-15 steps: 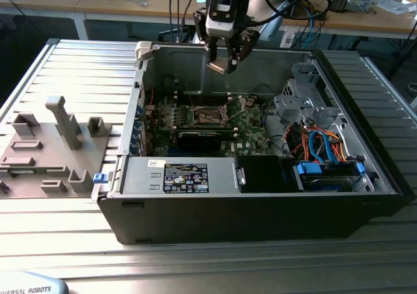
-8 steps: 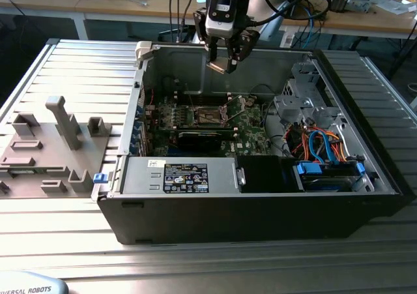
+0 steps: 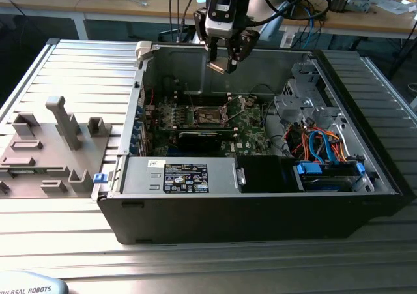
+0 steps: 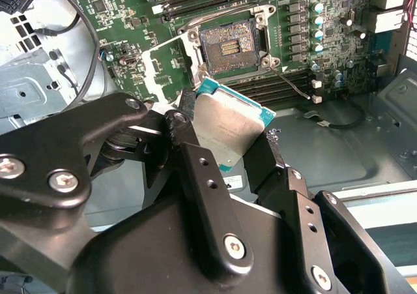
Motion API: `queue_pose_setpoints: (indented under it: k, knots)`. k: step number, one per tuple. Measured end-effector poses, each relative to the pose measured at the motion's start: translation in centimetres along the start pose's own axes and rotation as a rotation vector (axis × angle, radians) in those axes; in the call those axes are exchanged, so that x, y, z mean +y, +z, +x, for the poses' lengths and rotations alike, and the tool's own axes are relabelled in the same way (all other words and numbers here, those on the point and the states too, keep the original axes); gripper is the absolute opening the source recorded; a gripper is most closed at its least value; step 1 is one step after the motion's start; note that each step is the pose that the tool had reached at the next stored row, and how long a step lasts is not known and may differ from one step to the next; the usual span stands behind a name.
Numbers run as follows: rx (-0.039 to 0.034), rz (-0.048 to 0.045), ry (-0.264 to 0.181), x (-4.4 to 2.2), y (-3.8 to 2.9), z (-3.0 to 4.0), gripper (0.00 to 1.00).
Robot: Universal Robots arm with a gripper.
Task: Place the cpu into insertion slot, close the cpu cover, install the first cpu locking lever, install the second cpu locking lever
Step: 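Place the cpu into insertion slot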
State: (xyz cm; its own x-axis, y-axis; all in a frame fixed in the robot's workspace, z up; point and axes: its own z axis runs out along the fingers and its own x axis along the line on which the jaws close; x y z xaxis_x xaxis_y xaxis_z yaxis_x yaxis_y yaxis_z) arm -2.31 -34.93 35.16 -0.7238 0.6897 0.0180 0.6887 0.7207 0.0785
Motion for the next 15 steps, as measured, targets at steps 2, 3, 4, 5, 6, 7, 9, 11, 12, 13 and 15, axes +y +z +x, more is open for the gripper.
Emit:
queue_pose_setpoints:
  k: [2, 3, 4, 5, 6, 7, 9, 11, 12, 13, 15]
  knots:
    - [-0.0001, -0.0001, 0.002, 0.0, 0.0, 0.0, 0.54]
    - [-0.0002, -0.0001, 0.003, 0.0, 0.0, 0.0, 0.54]
    - [-0.0003, -0.0001, 0.004, 0.0, 0.0, 0.0, 0.54]
    - [-0.0003, -0.0001, 0.005, 0.0, 0.0, 0.0, 0.54]
    - [-0.0004, 0.0, 0.006, 0.0, 0.0, 0.0, 0.54]
    - [-0.0005, -0.0001, 0.006, 0.0, 0.0, 0.0, 0.54]
    - [-0.0006, -0.0001, 0.008, 0.0, 0.01, 0.0, 0.54]
    - [-0.0007, -0.0002, 0.01, 0.0, 0.01, 0.0, 0.54]
    - [-0.0008, -0.0002, 0.011, 0.0, 0.01, 0.0, 0.54]
    - [-0.0009, -0.0002, 0.012, 0.0, 0.01, 0.0, 0.54]
    - [-0.0012, -0.0002, 0.015, 0.0, 0.01, 0.0, 0.54]
